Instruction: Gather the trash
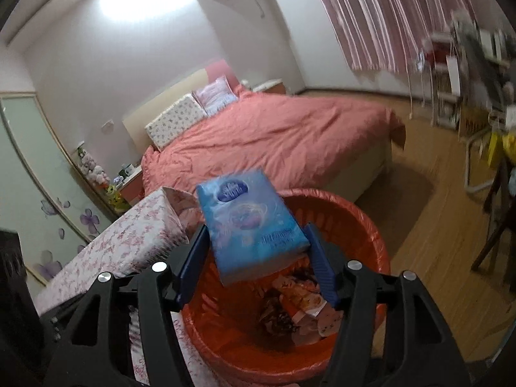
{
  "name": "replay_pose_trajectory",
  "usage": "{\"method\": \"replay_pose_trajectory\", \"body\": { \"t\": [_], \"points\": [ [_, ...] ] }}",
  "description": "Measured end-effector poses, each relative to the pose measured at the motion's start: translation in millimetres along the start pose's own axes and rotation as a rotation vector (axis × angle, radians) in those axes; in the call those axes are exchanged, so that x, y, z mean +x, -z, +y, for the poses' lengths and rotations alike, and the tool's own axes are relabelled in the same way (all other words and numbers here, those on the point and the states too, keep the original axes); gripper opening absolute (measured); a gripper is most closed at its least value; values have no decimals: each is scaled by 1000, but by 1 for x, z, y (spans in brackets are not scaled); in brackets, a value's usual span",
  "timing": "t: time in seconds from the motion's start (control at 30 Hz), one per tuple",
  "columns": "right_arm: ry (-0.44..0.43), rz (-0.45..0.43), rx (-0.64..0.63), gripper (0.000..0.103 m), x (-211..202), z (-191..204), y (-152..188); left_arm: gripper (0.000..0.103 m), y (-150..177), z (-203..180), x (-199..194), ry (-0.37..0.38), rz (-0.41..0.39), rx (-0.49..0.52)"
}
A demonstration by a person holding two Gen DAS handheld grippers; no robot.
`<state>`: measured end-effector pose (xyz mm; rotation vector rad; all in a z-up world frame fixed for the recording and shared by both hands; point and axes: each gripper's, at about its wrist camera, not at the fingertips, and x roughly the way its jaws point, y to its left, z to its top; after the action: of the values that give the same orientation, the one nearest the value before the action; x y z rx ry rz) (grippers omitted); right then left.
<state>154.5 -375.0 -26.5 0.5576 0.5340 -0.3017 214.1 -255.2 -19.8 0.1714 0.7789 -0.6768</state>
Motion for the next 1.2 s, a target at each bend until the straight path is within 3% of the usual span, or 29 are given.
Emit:
{"method": "replay_pose_trajectory", "body": {
  "t": [0.07,0.2,0.33,0.43,0.63,0.77,0.87,1.0,1.2],
  "points": [
    [4,27,16,66,9,-7,2,43,3,2,9,-17,14,-1],
    [48,0,-15,77,-3,-4,10,57,11,16,9,-63,18,-15],
    [133,-58,-108,91,-19,8,12,85,19,33,-20,-132,-34,-37],
    [223,-116,-203,101,-36,25,18,99,28,42,-48,-201,-77,-41],
    [386,-160,-342,101,-64,58,30,99,51,67,-102,-310,-119,-86],
    [319,-169,-371,101,-89,69,38,99,75,81,-140,-374,-160,-119],
    [263,-227,-371,101,-112,76,47,99,94,88,-168,-396,-201,-151],
    [335,-370,-382,101,-141,92,68,99,120,93,-200,-466,-255,-196],
    [371,-418,-327,101,-168,100,96,99,155,90,-230,-548,-308,-235]
  ]
}}
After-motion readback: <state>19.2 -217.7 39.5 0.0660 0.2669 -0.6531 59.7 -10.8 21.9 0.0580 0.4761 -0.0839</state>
